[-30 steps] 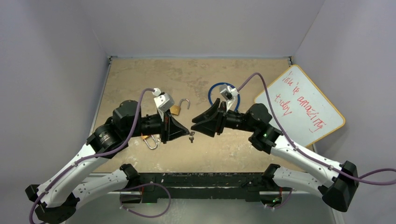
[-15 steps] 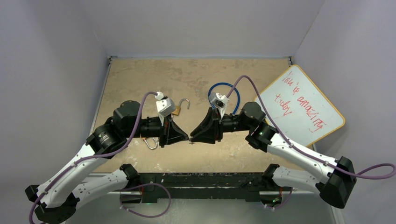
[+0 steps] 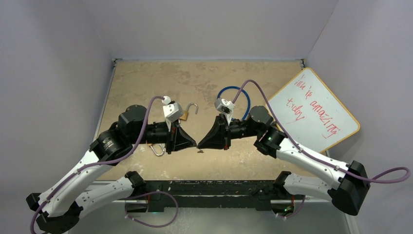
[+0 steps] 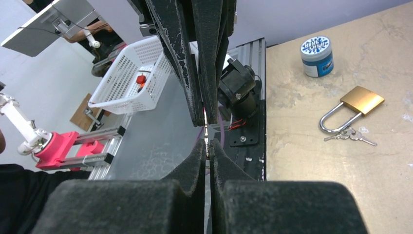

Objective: Unlock with the key

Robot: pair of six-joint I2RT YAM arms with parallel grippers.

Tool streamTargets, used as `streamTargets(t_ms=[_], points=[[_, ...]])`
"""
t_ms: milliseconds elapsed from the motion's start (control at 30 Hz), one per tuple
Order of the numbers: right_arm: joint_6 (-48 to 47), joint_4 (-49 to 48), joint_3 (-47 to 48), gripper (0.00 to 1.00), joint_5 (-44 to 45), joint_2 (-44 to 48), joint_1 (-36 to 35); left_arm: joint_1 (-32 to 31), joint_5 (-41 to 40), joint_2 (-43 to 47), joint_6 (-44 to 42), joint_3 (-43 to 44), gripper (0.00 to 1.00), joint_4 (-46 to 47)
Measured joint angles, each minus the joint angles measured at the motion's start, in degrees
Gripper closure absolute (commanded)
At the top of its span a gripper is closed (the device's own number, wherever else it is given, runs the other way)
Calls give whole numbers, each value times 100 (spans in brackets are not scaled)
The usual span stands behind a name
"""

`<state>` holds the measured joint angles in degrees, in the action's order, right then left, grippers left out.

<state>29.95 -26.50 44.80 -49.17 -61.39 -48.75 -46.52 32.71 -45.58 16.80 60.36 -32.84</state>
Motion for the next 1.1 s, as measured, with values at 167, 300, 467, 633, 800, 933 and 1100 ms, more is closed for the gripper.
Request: streamTargets(t_ms=[167, 300, 467, 633, 800, 933, 1100], points=[[57, -356, -157, 100, 133, 68, 0, 0, -107, -26, 42, 85, 76, -15], [142, -479, -315, 100, 505, 144, 2, 0, -310, -85, 153, 136, 49, -20], [264, -221, -435, 100, 1259, 160, 0, 0, -1132, -13, 337, 197, 39, -81], [205, 717, -634, 100, 2675, 533, 7, 0, -2481, 66, 579, 221, 38, -295], [249, 1751, -837, 100, 4859, 1180, 24, 0, -3427, -260, 942, 212, 38, -317], [518, 2623, -872, 100, 6570, 1502, 74, 0, -3805, -1082, 1279, 155, 38, -48], [883, 3556, -883, 100, 8008, 1725, 90, 0, -4087, -2822, 1744, 173, 37, 732]])
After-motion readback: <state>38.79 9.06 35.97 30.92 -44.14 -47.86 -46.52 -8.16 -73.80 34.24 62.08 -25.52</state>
